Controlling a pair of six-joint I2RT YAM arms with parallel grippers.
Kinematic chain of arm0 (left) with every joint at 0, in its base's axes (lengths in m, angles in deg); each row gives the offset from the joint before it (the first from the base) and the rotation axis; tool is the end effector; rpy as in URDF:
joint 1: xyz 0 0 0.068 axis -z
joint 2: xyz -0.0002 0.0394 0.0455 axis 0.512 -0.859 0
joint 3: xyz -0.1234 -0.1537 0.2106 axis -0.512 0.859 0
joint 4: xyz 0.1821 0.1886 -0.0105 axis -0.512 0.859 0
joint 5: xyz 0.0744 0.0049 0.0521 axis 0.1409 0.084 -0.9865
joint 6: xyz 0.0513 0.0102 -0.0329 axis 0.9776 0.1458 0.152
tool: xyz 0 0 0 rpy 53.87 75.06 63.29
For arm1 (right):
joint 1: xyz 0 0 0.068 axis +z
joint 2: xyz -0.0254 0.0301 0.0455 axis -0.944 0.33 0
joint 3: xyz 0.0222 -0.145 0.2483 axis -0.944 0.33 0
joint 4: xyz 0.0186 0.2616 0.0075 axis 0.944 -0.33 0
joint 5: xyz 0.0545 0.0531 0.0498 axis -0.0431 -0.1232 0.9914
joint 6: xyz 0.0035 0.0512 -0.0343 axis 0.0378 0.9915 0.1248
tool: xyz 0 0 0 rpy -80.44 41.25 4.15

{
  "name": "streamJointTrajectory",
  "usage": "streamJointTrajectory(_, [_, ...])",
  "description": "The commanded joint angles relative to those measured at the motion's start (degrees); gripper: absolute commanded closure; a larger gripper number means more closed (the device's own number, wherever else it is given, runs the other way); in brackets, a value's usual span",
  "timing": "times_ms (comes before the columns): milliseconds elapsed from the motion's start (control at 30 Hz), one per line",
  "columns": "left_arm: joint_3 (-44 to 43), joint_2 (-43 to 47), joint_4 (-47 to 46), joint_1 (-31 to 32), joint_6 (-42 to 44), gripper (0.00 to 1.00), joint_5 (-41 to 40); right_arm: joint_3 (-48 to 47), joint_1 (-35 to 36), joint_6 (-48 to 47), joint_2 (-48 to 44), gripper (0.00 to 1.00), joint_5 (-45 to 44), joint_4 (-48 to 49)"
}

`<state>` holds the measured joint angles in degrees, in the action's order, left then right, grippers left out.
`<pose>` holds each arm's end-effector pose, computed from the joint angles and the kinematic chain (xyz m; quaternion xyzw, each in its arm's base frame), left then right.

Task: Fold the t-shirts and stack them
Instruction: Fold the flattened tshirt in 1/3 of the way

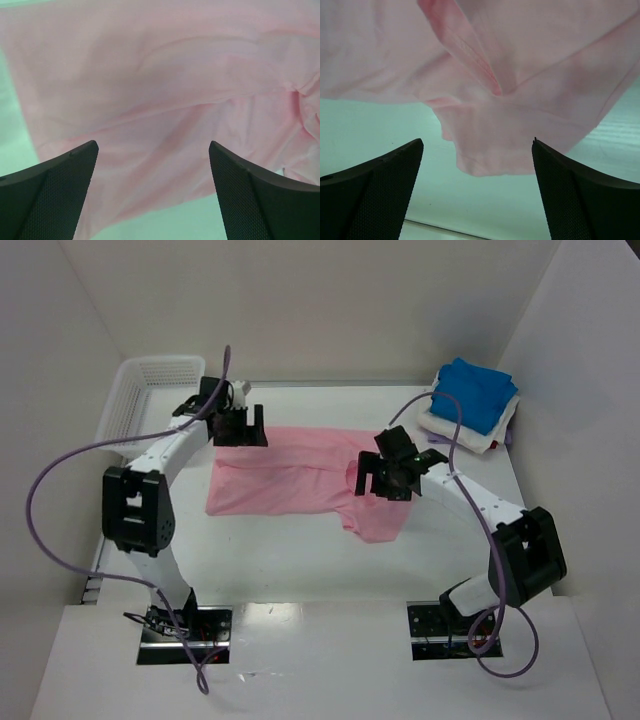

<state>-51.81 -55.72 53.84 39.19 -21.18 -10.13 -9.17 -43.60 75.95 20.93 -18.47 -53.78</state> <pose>0.4153 -0.0710 0.2676 0.0029 0.9302 -0.1597 0.3303 0.2684 0.1361 0.2451 0.0260 0.9609 0.1199 0.2481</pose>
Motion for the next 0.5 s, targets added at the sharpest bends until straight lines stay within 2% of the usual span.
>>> streamJointTrajectory(0, [6.7,10.0,-1.0,-0.6,-4.7,0.01,-4.8,2.6,0.3,7.1,-6.2,0.05,-3.7,-2.3])
streamJointTrajectory(167, [14.1,16.4,1.6,-1.1,-8.5,0.01,-9.0,5.5,0.3,10.9,-7.3,0.05,-4.8,-5.2])
streamJointTrajectory(367, [22.5,21.2,1.5,-1.8,-15.4,0.01,-10.7,7.1,1.6,16.2,-11.0,0.05,-8.8,-8.4])
streamJointTrajectory(467, [25.6,23.2,1.1,-3.9,-16.9,0.01,-10.4,7.2,1.6,18.3,-11.0,0.05,-7.8,-8.4])
